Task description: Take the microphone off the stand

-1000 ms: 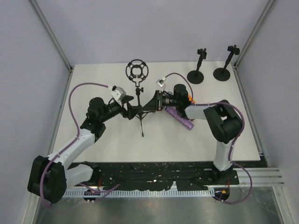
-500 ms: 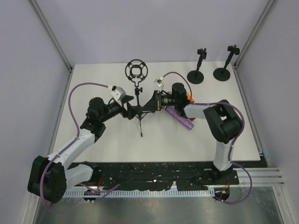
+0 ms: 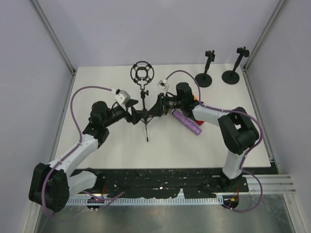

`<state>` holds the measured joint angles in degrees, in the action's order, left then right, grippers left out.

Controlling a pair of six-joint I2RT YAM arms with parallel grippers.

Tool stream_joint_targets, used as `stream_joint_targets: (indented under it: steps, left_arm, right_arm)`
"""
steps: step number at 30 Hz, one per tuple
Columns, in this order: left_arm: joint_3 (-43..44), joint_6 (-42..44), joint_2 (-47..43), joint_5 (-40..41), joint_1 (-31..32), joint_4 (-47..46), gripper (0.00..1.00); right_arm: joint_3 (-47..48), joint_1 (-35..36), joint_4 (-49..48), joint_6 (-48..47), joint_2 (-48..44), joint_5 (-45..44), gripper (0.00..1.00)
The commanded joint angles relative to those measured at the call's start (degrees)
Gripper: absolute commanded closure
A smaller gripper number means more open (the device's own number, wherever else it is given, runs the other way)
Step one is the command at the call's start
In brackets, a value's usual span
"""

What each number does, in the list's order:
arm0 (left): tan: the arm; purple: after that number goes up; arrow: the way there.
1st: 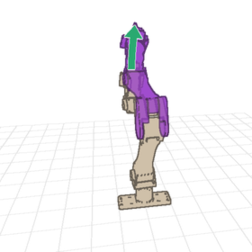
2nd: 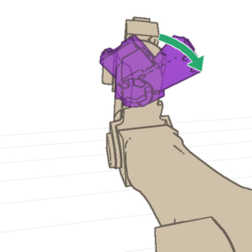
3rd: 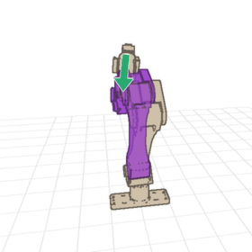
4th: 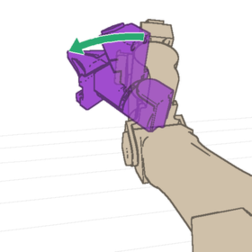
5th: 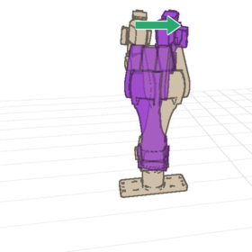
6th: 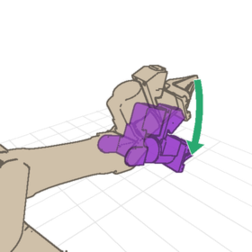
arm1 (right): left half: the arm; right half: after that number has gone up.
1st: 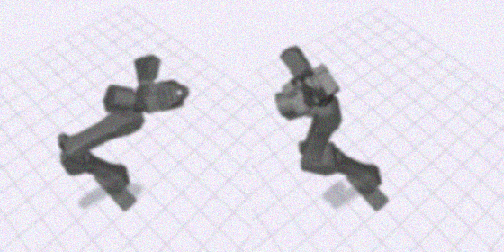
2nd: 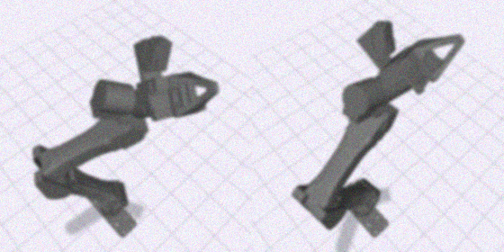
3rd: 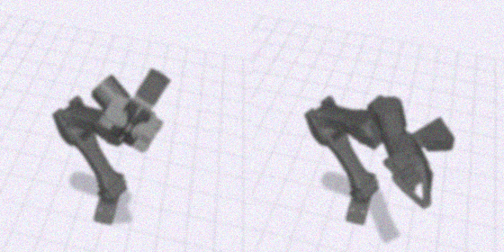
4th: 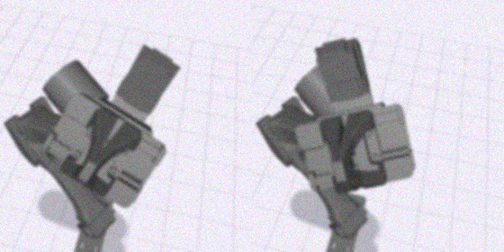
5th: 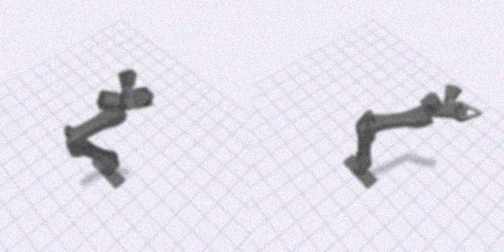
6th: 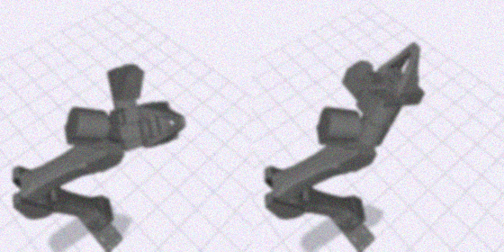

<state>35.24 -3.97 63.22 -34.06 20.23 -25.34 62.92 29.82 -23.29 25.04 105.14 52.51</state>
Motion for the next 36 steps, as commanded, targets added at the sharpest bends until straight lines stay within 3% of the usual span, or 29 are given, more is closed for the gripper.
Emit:
stream_joint_targets:
  steps: [1, 20, 24, 29, 32, 36]
  left_arm:
    - [1.76, 0.89, -1.52, -1.00, -0.45, -0.67, 0.24]
    - [1.41, 0.19, -1.96, -1.27, -1.07, -1.46, 0.25]
    - [1.14, 0.19, -2.40, -1.53, -1.16, -1.55, 0.24]
    - [0.88, 0.10, -2.66, -1.53, -1.33, -1.73, 0.24]
    - [0.53, 0.10, -2.93, -1.62, -1.51, -2.08, 0.24]
    - [0.26, 0.01, -3.02, -1.79, -1.68, -2.61, 0.24]
  right_arm:
    - [1.16, -0.38, 8.69, -12.02, -2.48, -8.74, 0.91]
    - [-4.29, 6.29, 10.02, -30.92, -10.04, -28.25, 0.82]
    - [-4.47, 6.48, 10.10, -31.45, -10.66, -27.99, 0.69]
    - [-3.94, 6.39, 12.12, -30.93, -12.76, -24.49, 0.37]
    - [-3.24, 5.07, 13.44, -28.91, -14.26, -18.61, 0.30]
    - [-3.15, 2.88, 12.31, -22.86, -15.84, -12.28, 0.27]
